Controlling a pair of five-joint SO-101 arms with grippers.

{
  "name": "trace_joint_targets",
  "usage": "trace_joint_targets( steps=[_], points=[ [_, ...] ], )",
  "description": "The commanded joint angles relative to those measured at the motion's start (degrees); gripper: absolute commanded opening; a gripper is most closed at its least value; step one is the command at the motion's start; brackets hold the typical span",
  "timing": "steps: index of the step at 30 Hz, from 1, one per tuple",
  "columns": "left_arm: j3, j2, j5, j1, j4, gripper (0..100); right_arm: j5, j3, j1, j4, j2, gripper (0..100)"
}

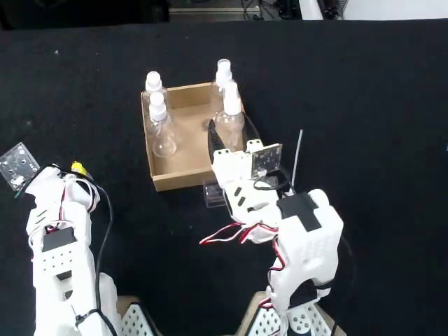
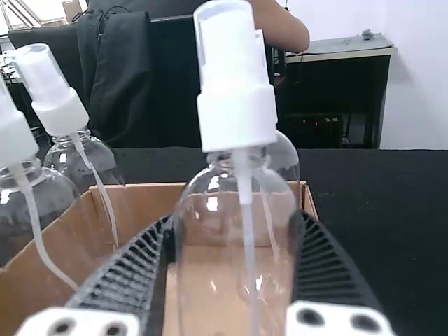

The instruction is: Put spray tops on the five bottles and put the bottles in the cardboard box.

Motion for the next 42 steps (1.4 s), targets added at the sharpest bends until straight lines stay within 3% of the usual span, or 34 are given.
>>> trace_joint_targets(
  steps=[1, 17, 24, 42],
  points=[
    [-0.4, -0.9, 0.3, 0.2, -1.3, 9, 0.1, -2.2, 0.3, -1.5, 0.3, 17.7],
    [-0.4, -0.9, 0.0, 0.2, -1.3, 9, 0.2, -1.7, 0.2, -1.8, 0.3, 18.2],
    [-0.4, -0.9, 0.0, 0.2, -1.3, 9, 0.2, -1.7, 0.2, -1.7, 0.3, 30.2],
    [-0.4, -0.9, 0.0, 0.2, -1.3, 9, -0.2, -0.2, 1.6, -5.2, -0.2, 27.9]
  ],
)
